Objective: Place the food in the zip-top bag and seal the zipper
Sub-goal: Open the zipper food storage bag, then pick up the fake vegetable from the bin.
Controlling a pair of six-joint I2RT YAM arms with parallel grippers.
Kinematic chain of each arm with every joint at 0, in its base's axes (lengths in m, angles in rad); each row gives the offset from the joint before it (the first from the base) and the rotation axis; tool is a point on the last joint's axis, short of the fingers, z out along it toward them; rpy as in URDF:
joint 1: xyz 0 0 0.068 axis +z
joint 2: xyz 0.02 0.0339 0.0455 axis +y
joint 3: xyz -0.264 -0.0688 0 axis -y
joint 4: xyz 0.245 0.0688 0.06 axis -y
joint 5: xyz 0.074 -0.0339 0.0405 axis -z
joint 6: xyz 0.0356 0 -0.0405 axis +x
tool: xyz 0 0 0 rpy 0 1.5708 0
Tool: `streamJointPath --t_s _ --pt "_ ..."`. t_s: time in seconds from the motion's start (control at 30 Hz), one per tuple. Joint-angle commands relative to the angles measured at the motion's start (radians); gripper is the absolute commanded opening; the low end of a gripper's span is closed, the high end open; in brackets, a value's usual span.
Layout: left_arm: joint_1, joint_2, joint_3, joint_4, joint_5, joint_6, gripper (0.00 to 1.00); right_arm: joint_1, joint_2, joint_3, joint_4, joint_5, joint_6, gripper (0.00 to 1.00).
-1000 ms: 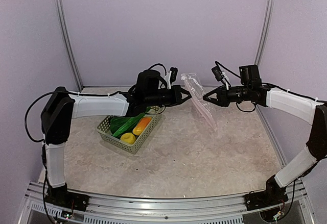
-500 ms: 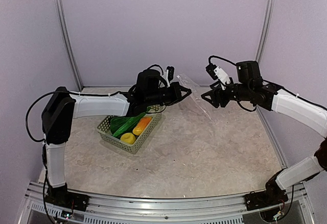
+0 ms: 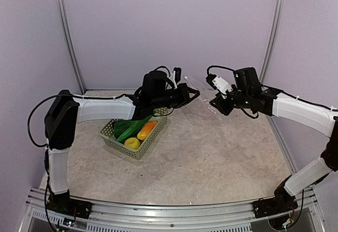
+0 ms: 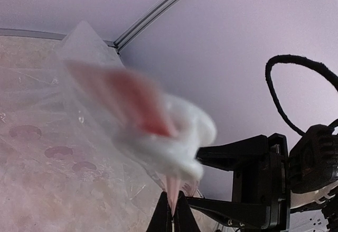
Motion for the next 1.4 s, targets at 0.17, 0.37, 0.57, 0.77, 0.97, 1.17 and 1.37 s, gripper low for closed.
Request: streamJointPath --t_s 0.17,0.37,0.57,0.77,0.97,1.17,1.37 --pt "-0.005 0.032 0.008 -0.004 0.048 -0.015 0.00 0.000 0.073 0.058 0.074 0.068 -0.018 0.35" --pt "-0.001 0.042 -0.023 -0.057 0.046 -0.056 0.00 -0.025 0.076 0.116 0.126 0.178 -0.054 0.00" --pt "0.007 0.035 -0.086 -0.024 0.081 -0.097 0.00 -0.067 0.042 0.131 0.204 0.255 -0.111 0.00" --pt "0.015 0.050 -0.044 -0.003 0.199 -0.042 0.20 -0.069 0.054 0.083 0.193 0.268 -0.105 0.00" --pt "0.046 -0.068 -0.108 -0.102 0.224 0.122 0.63 -0.174 0.049 0.105 0.159 0.234 -0.075 0.00" --pt "0.170 -0.226 -0.177 -0.503 0.159 0.198 0.71 -0.320 0.007 0.164 0.181 0.266 -0.113 0.00" --pt "0.245 -0.345 -0.257 -0.784 0.016 0.347 0.73 -0.328 -0.038 0.079 0.185 0.204 -0.078 0.00"
